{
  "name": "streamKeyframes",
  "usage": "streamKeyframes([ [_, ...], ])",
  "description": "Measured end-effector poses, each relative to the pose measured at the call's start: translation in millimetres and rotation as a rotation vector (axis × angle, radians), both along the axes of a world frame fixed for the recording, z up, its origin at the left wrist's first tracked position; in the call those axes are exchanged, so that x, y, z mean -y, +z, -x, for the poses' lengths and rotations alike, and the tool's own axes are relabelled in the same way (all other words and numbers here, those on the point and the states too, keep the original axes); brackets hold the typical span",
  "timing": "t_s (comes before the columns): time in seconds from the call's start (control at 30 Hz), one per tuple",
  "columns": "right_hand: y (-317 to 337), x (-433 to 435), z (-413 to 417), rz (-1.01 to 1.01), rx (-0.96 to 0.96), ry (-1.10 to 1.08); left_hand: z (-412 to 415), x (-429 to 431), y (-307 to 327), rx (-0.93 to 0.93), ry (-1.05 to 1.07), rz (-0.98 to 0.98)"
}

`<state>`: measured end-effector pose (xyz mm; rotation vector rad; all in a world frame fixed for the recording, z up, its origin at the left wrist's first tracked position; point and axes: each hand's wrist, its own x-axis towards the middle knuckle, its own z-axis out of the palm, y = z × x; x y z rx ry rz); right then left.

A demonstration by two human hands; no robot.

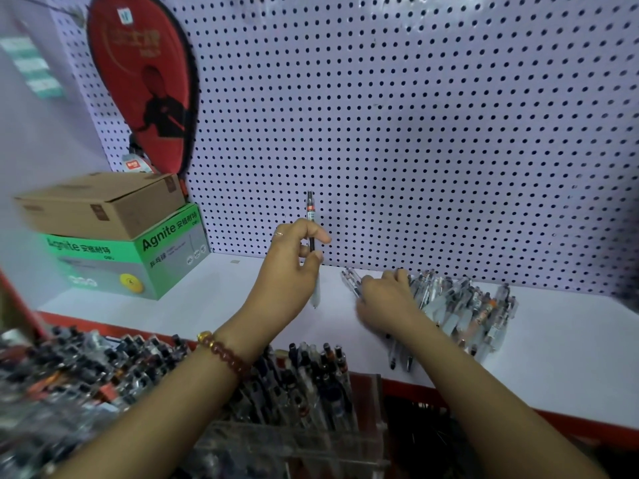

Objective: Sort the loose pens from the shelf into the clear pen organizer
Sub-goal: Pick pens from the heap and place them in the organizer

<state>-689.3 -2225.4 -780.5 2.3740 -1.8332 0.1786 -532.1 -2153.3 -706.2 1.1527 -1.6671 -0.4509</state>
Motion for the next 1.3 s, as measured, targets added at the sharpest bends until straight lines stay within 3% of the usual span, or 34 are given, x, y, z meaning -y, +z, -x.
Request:
streamKeyframes([
  [0.17,10,-1,-9,0.187,0.069,-0.023,2,-3,3,-0.045,0.102,0.154],
  [0.23,21,-4,-10,0.266,0.289,0.006,2,-4,5,-0.06,0.134,0.217],
  [0.33,42,-23,-9,0.17,0.804,0.112,5,-8,11,-0.078,0.133,0.264],
  [0.4,54,-45,-12,0.147,1.004,0.189,8,-13,18,-0.095,0.112,0.26],
  [0.5,65,-82,-23,0.126,1.342,0.359,13,-29,32,-0.28,-0.005,0.193],
  [0.57,68,-104,-35,0.106,1.442,0.463,18,-43,40,-0.386,-0.114,0.109],
  [0.67,67,-134,-54,0.013,1.513,0.568,18,-64,38,-0.38,-0.162,0.092],
  [0.83,60,-165,-68,0.079,1.33,0.56,-1,-98,22,-0.381,-0.077,0.109],
  [1.03,52,-195,-83,0.276,0.674,0.563,-27,-136,1,-0.42,0.075,0.154],
  [1.13,52,-209,-94,0.35,0.59,0.579,-36,-154,-5,-0.421,0.025,0.183],
  [1.3,55,-214,-94,0.27,0.458,0.682,-54,-166,-18,-0.396,-0.063,0.181],
])
